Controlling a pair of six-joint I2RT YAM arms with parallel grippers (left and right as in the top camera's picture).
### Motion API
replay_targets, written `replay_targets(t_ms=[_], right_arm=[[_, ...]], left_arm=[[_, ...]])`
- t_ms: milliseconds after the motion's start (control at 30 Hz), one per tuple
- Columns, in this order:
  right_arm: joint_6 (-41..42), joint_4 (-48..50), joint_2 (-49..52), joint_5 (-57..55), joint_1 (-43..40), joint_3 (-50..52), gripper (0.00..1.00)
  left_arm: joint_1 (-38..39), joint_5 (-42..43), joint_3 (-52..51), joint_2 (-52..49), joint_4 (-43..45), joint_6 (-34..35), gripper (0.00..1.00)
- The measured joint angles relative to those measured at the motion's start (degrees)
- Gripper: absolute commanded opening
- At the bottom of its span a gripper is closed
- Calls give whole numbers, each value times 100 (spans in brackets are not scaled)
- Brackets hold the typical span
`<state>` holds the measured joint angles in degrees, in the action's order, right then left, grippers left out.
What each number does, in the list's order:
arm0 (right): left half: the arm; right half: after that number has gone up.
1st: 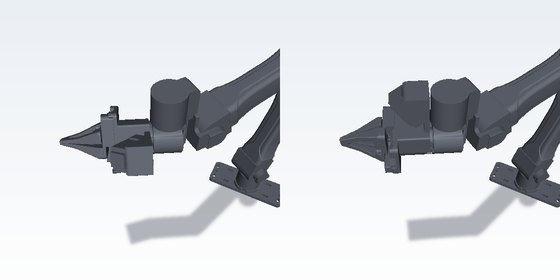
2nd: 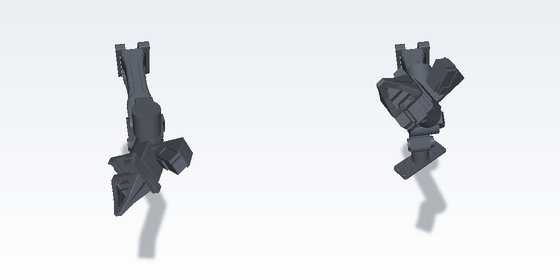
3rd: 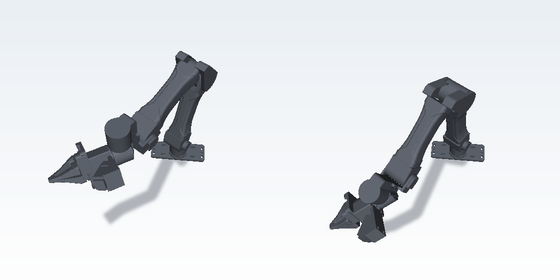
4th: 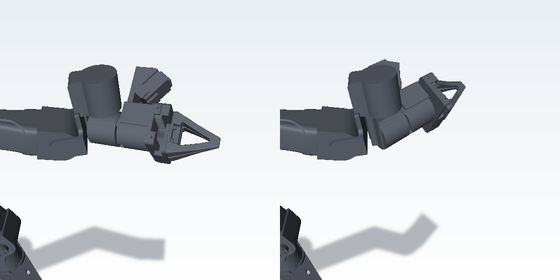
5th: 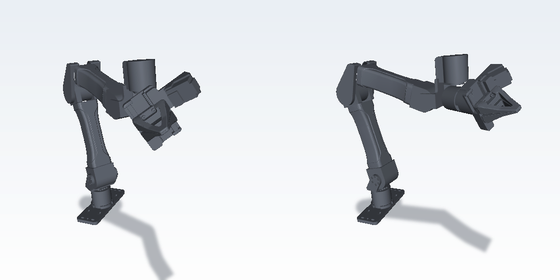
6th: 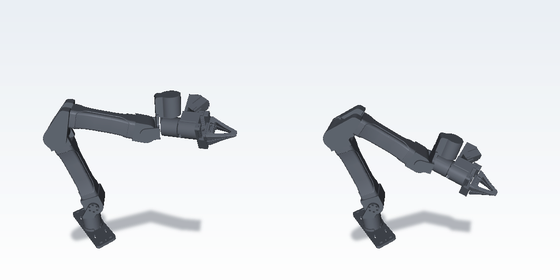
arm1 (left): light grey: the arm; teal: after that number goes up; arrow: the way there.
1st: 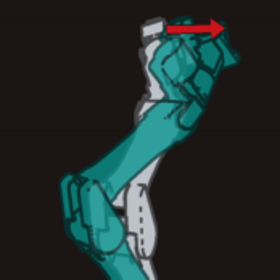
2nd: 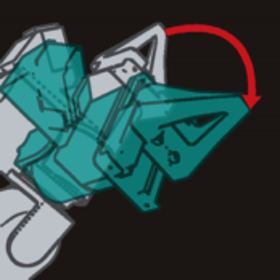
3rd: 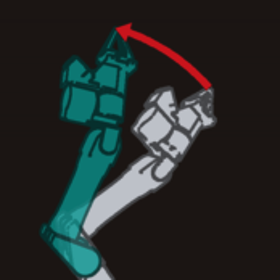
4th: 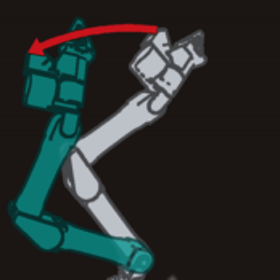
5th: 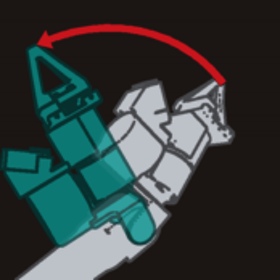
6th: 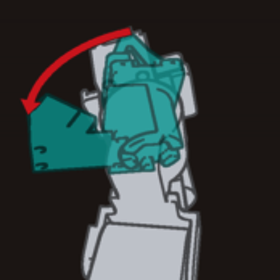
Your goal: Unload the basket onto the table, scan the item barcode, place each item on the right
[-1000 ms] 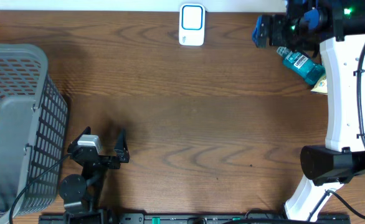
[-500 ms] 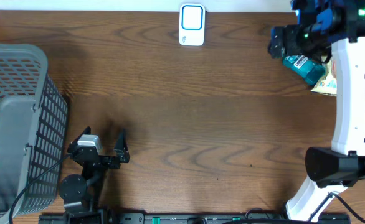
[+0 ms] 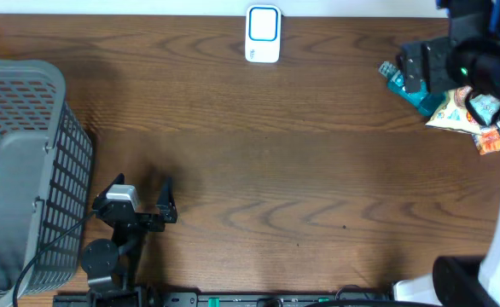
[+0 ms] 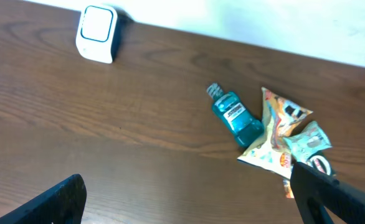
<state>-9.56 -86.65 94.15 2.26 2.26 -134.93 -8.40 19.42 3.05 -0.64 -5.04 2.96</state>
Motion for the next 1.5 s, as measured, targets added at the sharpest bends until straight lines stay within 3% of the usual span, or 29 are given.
replay_targets(t_ms=[167,267,967,1200,1500], right_arm=[[-17,66,-485,-107,0,251,99],[-24,389,-925,-214,0,894,99],[-46,5425,-5600,-398,-354,8306,99],[188,7051,-7055,-334,-354,10240,99],[356,8411,-8262,-328,-354,12089,99]], left_arm=[[0,0,0,0,0,-2,98],[0,0,0,2,0,0,98],[0,0,0,0,-2,0,98],[0,0,0,2,0,-2,98],[0,0,0,2,0,-2,98]])
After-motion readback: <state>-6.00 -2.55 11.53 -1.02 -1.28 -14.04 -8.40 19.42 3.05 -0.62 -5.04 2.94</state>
